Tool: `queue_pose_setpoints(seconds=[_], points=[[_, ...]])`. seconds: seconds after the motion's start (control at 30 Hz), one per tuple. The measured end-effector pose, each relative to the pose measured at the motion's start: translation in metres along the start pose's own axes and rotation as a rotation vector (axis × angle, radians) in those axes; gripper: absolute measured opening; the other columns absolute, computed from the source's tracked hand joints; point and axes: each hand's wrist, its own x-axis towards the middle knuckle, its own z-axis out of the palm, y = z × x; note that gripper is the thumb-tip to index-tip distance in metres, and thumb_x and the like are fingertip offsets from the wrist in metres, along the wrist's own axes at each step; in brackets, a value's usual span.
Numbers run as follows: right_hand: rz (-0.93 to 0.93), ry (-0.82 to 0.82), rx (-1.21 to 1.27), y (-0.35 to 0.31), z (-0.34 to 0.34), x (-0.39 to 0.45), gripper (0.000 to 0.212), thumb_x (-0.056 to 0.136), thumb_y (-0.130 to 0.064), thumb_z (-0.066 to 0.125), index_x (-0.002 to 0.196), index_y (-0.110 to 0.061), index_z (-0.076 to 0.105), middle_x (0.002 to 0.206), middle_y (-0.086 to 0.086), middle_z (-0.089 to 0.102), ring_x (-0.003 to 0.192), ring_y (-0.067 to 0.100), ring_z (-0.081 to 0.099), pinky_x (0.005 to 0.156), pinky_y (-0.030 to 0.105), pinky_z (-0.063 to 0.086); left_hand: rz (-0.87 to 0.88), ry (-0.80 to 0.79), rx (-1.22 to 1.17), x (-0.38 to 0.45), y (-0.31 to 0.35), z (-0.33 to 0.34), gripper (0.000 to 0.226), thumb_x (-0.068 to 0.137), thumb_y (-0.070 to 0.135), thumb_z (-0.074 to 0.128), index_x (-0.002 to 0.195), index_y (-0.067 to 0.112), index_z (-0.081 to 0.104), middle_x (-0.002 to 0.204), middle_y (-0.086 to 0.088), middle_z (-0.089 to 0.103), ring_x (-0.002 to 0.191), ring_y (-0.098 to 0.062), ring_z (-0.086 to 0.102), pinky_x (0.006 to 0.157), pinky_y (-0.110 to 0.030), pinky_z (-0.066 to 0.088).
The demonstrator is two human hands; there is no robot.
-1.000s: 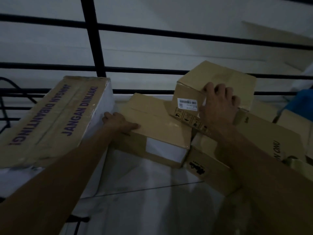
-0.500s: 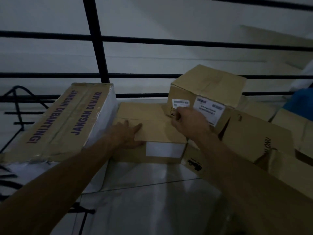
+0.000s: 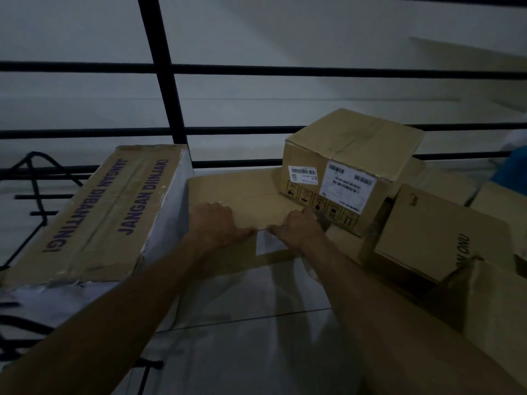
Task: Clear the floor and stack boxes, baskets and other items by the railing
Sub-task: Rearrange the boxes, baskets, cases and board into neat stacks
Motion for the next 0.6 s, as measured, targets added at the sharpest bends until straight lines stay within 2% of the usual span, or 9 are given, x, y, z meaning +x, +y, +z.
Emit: queue_pose_setpoints(seconds=[0.03,0.07,0.13,0.2,0.27,0.33,0.4,0.47,0.6], points=[[0.013,0.001,0.019,0.000,0.001,0.003,0.074,0.092,-0.063,0.053,0.137,-0.003,0.048,0.154,0.026,0.022,0.137,0.038,0.033,0.112,0.039,0.035,-0.043,0.022,-0.053,0.007,-0.005,-0.004,0.091,0.074,0.094,0.027,0.099,0.014,0.062,0.090,-0.004,0.060,0.086,-0.022,0.062,0.077,-0.034,0.049],[0.029,0.005,0.042,-0.001,0.002,0.006,0.074,0.093,-0.062,0.053,0.136,-0.002,0.048,0.152,0.027,0.026,0.135,0.038,0.036,0.110,0.038,0.036,-0.076,0.044,-0.120,0.013,-0.012,-0.005,0.089,0.077,0.092,0.028,0.101,0.014,0.063,0.093,-0.007,0.063,0.086,-0.023,0.062,0.076,-0.034,0.049],[0.056,0.045,0.062,-0.002,0.004,0.012,0.080,0.093,-0.064,0.051,0.138,0.002,0.047,0.151,0.027,0.026,0.135,0.038,0.036,0.110,0.036,0.037,-0.070,0.049,-0.219,0.029,-0.026,-0.003,0.073,0.091,0.074,0.039,0.124,0.013,0.059,0.119,-0.012,0.064,0.106,-0.027,0.062,0.088,-0.038,0.048],[0.082,0.082,0.091,-0.004,0.007,0.018,0.088,0.094,-0.067,0.046,0.142,0.006,0.042,0.157,0.028,0.011,0.139,0.040,0.030,0.113,0.038,0.034,-0.010,0.016,-0.301,0.049,-0.039,0.003,0.067,0.096,0.061,0.047,0.141,0.012,0.049,0.141,-0.014,0.053,0.127,-0.028,0.052,0.104,-0.040,0.041],[0.110,0.148,0.149,-0.007,0.012,0.024,0.103,0.089,-0.072,0.048,0.150,0.007,0.024,0.160,0.026,-0.003,0.143,0.043,0.025,0.115,0.042,0.032,0.027,-0.059,-0.312,0.071,-0.050,0.010,0.092,0.082,0.081,0.045,0.146,0.014,0.043,0.148,-0.014,0.045,0.135,-0.030,0.043,0.112,-0.044,0.036],[0.201,0.222,0.286,-0.011,0.019,0.023,0.124,0.078,-0.075,0.062,0.155,0.000,0.001,0.160,0.018,-0.004,0.145,0.040,0.021,0.114,0.047,0.032,0.032,-0.135,-0.237,0.087,-0.055,0.019,0.122,0.060,0.101,0.034,0.150,0.019,0.034,0.155,-0.014,0.035,0.142,-0.033,0.032,0.117,-0.051,0.027],[0.327,0.247,0.505,-0.014,0.031,0.021,0.132,0.070,-0.069,0.075,0.155,-0.010,-0.007,0.158,0.015,0.003,0.144,0.036,0.021,0.111,0.048,0.034,-0.009,-0.134,-0.244,0.102,-0.058,0.035,0.119,0.065,0.100,0.032,0.156,0.023,0.022,0.163,-0.013,0.019,0.149,-0.035,0.017,0.120,-0.055,0.020],[0.423,0.224,0.758,-0.016,0.041,0.024,0.128,0.071,-0.059,0.081,0.155,-0.011,-0.004,0.157,0.016,0.013,0.142,0.034,0.026,0.110,0.044,0.034,-0.016,-0.064,-0.287,0.114,-0.057,0.045,0.112,0.074,0.094,0.031,0.158,0.022,0.016,0.165,-0.011,0.010,0.151,-0.035,0.009,0.121,-0.057,0.017],[0.470,0.158,0.932,-0.022,0.045,0.043,0.112,0.087,-0.045,0.072,0.157,-0.007,-0.008,0.161,0.016,0.018,0.144,0.035,0.025,0.113,0.042,0.031,-0.031,-0.044,-0.304,0.126,-0.049,0.049,0.120,0.069,0.096,0.034,0.158,0.020,0.008,0.165,-0.010,0.005,0.151,-0.035,0.005,0.120,-0.058,0.013]])
